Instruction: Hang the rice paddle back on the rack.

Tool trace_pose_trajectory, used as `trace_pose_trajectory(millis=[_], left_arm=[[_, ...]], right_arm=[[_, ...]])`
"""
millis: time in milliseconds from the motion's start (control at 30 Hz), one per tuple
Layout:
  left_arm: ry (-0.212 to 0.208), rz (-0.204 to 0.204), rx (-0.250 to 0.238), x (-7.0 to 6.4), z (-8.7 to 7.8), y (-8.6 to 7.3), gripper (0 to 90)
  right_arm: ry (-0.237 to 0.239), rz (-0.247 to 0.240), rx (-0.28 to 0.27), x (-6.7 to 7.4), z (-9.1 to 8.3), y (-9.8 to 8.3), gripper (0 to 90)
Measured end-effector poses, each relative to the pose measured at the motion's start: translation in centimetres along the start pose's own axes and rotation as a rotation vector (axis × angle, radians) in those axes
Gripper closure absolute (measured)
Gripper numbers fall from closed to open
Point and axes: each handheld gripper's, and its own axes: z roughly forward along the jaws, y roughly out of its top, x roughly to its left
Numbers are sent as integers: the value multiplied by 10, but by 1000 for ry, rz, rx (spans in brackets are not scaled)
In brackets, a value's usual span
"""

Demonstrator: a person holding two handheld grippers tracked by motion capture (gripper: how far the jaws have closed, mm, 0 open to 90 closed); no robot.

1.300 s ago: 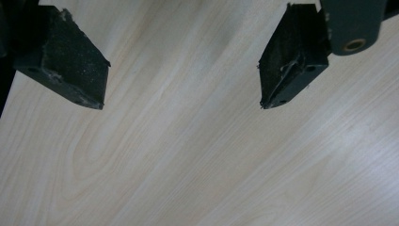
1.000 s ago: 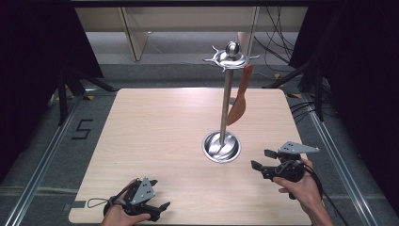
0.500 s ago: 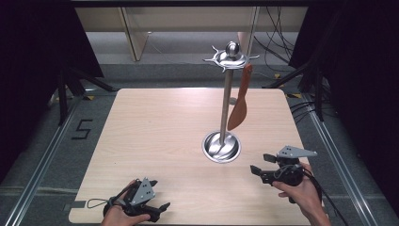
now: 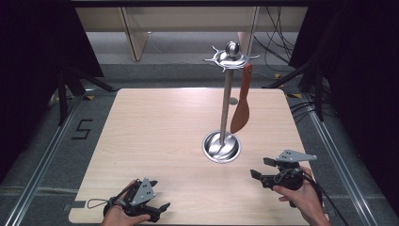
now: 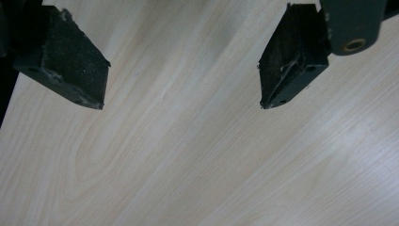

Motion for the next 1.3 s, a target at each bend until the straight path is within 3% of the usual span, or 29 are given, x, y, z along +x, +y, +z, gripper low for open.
trace_pose_trajectory(millis=[33, 133, 200, 333, 367, 400, 433, 533, 567, 600, 633, 667, 733, 833, 867, 933, 967, 1033, 1067, 1133, 1167, 1200, 1233, 1300], left_arm=[[3, 4, -14, 0, 1, 0, 156], [-1, 1, -17, 0, 0, 0, 156], [3, 9, 4, 1, -1, 1, 156], [4, 6, -10, 0, -1, 0, 156], [-3, -1, -20, 0, -1, 0, 156], [-3, -1, -20, 0, -1, 0, 156], [-1, -1, -11, 0, -1, 1, 156], [-5, 4, -4, 0, -1, 0, 156], [-5, 4, -7, 0, -1, 0, 156], [-5, 4, -7, 0, -1, 0, 156], [1, 6, -12, 0, 0, 0, 156], [0, 4, -15, 0, 0, 0, 156], [4, 14, -5, 1, 0, 0, 156], [7, 9, -8, -1, 0, 1, 156], [3, 5, -5, -1, 0, 1, 156], [6, 13, 1, -1, 1, 1, 156], [0, 7, -3, -1, 1, 1, 156], [9, 8, -10, -1, 0, 1, 156], [11, 11, 3, -1, -1, 1, 156], [12, 12, 8, -1, 0, 1, 156], [8, 16, 10, -1, 0, 1, 156], [8, 16, 10, -1, 0, 1, 156], [1, 10, 2, -1, 1, 1, 156], [-5, 6, 5, -1, 1, 1, 156]], right_arm=[[0, 22, 3, 2, -1, 0, 252], [-3, -6, 0, 1, -2, -1, 251], [3, 8, 2, 2, -5, -2, 251], [-6, -31, -6, 1, -7, -4, 250], [-6, -11, 6, 2, -7, -6, 249], [-15, -26, 2, 1, -6, -6, 248], [-1, 2, 9, 3, -5, -7, 248], [19, 8, 8, 5, -3, -9, 248], [5, -5, 26, 5, -4, -9, 247], [0, -37, 9, 3, -2, -10, 246], [3, -36, 14, 3, -3, -10, 245], [12, -4, 24, 6, -3, -10, 245], [11, 6, 19, 7, -2, -11, 244], [0, -33, 14, 5, -2, -12, 236], [10, -2, 29, 7, -3, -13, 234], [12, -24, 16, 5, -3, -14, 232], [16, 5, 18, 7, -3, -15, 230], [23, -14, 23, 6, -3, -16, 230], [18, 10, 33, 9, -5, -16, 228], [12, 9, 17, 9, -5, -18, 228], [-2, -24, 17, 8, -5, -18, 228], [-2, -24, 17, 8, -5, -18, 228], [26, 25, 30, 11, -6, -20, 227], [27, 19, 31, 11, -5, -21, 227]])
